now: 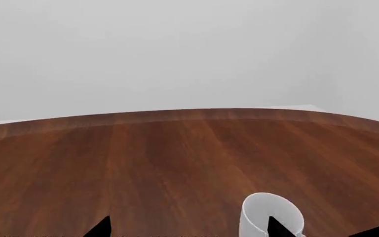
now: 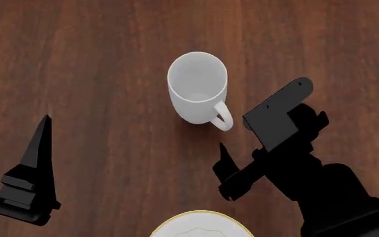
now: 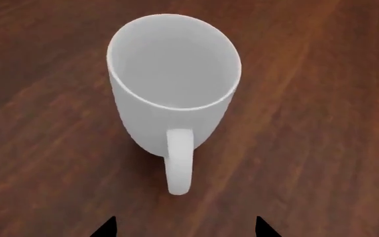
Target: Put the white mug on the plate.
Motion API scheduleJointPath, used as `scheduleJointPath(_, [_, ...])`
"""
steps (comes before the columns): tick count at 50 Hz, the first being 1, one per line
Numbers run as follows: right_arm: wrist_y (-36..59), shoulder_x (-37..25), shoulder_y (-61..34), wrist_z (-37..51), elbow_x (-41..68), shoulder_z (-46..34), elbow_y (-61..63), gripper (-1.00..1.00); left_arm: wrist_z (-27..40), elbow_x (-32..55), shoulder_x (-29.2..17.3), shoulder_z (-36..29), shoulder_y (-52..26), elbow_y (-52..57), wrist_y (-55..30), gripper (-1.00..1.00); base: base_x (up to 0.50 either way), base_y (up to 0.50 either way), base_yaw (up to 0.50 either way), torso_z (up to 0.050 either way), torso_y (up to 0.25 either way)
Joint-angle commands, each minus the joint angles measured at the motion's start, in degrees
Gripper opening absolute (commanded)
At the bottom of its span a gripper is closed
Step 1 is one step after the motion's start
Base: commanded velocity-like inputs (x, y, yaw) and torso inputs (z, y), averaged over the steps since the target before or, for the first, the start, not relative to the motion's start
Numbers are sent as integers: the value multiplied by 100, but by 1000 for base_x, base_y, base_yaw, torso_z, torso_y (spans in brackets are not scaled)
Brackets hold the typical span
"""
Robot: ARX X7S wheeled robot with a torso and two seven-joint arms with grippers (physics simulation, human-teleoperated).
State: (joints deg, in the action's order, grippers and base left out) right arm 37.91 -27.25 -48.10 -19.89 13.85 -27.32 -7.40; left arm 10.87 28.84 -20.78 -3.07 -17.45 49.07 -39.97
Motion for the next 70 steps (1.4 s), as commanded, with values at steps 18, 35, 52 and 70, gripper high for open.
scheduleJointPath(18, [-1003, 428, -383, -186, -179, -163, -1653, 100, 108, 40, -78, -120, -38, 70, -75, 100, 0, 0, 0, 0, 0])
scheduleJointPath(35, [-1457, 741, -704, -343, -299, -341, -2507, 100, 168, 84, -126, -206, -61, 166, -100, 100, 0, 0, 0, 0, 0])
scheduleJointPath(52, [-1776, 1044, -1034, -441, -382, -466, -3262, 100, 242, 144, -183, -215, 5, 222, -61, 100, 0, 0, 0, 0, 0])
scheduleJointPath(70, [-2663, 1435, -1464, -636, -452, -532, -4757, 100, 397, 250, -252, -344, -67, 393, -182, 100, 0, 0, 0, 0, 0])
